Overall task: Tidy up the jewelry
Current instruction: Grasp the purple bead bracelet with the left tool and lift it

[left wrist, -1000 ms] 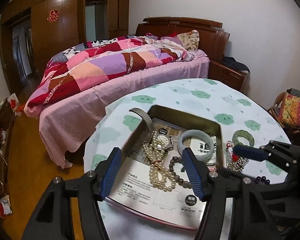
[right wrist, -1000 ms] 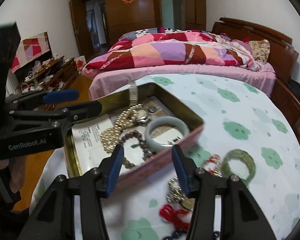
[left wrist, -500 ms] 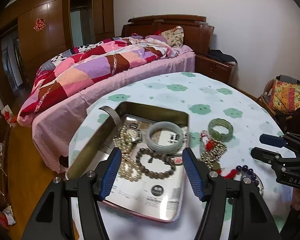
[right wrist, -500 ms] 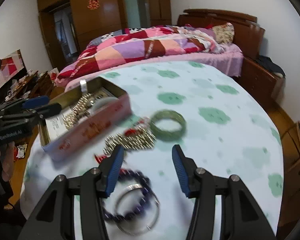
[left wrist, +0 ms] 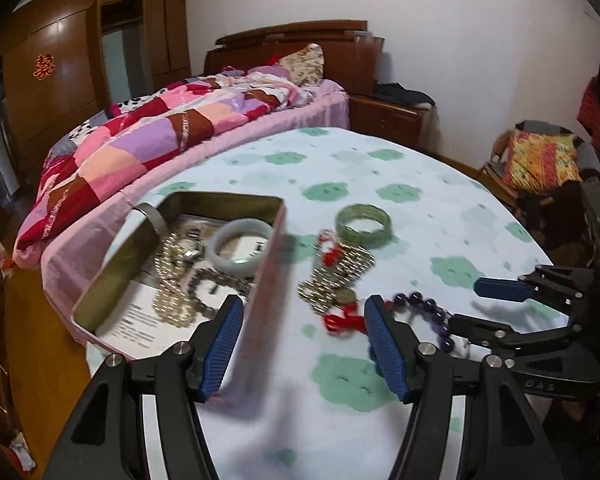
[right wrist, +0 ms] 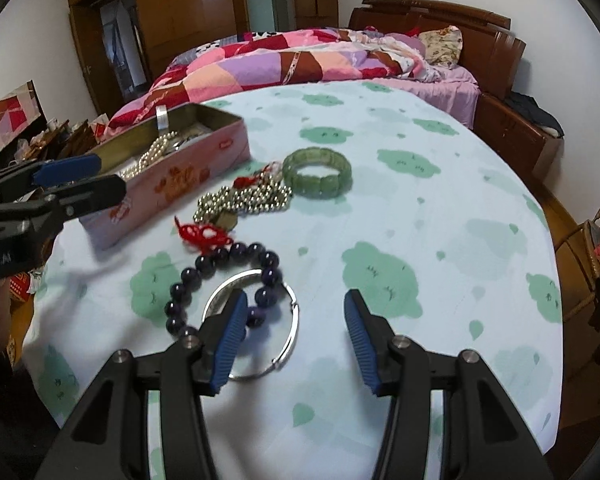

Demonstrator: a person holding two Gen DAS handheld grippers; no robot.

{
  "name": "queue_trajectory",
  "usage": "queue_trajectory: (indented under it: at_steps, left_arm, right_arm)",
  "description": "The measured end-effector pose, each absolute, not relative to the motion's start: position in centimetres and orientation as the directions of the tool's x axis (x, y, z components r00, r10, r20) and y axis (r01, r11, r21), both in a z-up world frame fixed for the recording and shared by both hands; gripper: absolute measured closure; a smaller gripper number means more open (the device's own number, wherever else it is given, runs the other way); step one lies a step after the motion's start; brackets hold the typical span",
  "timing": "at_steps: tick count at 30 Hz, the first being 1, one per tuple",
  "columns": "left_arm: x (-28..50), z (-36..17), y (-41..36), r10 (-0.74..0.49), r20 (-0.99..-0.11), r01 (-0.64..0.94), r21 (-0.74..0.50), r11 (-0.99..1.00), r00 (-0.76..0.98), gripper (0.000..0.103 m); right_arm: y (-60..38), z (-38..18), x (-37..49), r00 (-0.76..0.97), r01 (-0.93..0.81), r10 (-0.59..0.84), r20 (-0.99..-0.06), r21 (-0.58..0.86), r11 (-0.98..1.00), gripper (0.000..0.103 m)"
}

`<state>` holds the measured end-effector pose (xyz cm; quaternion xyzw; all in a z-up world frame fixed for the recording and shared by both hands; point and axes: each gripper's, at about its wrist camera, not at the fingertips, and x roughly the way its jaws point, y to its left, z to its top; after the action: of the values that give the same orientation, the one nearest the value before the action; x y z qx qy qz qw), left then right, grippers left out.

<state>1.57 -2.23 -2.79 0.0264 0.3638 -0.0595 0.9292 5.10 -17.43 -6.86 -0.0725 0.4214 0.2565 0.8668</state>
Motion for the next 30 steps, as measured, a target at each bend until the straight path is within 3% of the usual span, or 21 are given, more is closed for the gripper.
queue_trajectory:
  at_steps: [5, 8, 17, 20, 25, 30]
  left_arm:
    - [1.2, -3.9, -4.0, -0.158, -0.704, 0.196, -0.027, 0.980, 0.693, 0.040]
    - [1.4, -5.0, -5.0, -0.177, -0.734, 0.227, -0.032, 0.973, 0.656, 0.062]
    - [2.5, -7.3, -6.2, -0.190, -0.784, 0.253, -0.043, 0.967, 0.591, 0.064]
    - [2.9, -8.4, -6.6, -0.209, -0.812, 0.276, -0.061, 0.959, 0.545, 0.086]
    - [2.2, -7.5, -6.0, -0.258, -0.781, 0.289, -0.103, 0.952, 0.569, 0.090]
    - [1.2, -4.7, -4.6, -0.272, -0.717, 0.275, -0.117, 0.954, 0.642, 0.090]
  right_arm:
    - [-18.2, -6.7, 4.2, 0.510, -0.511, 0.391, -0.766, 0.096, 0.854, 0.050]
    - [-18.8, -6.8, 4.2, 0.515, -0.495, 0.377, -0.769, 0.092, 0.864, 0.049]
    - [-18.5, -7.1, 3.9, 0.513, -0.508, 0.377, -0.771, 0.081, 0.858, 0.049]
    - [-18.5, -7.1, 3.9, 0.513, -0.507, 0.378, -0.771, 0.083, 0.858, 0.049]
    - [-18.8, -6.9, 3.8, 0.509, -0.511, 0.398, -0.763, 0.104, 0.853, 0.038]
    - [-17.5, -7.1, 3.1, 0.481, -0.567, 0.424, -0.767, 0.097, 0.818, 0.035]
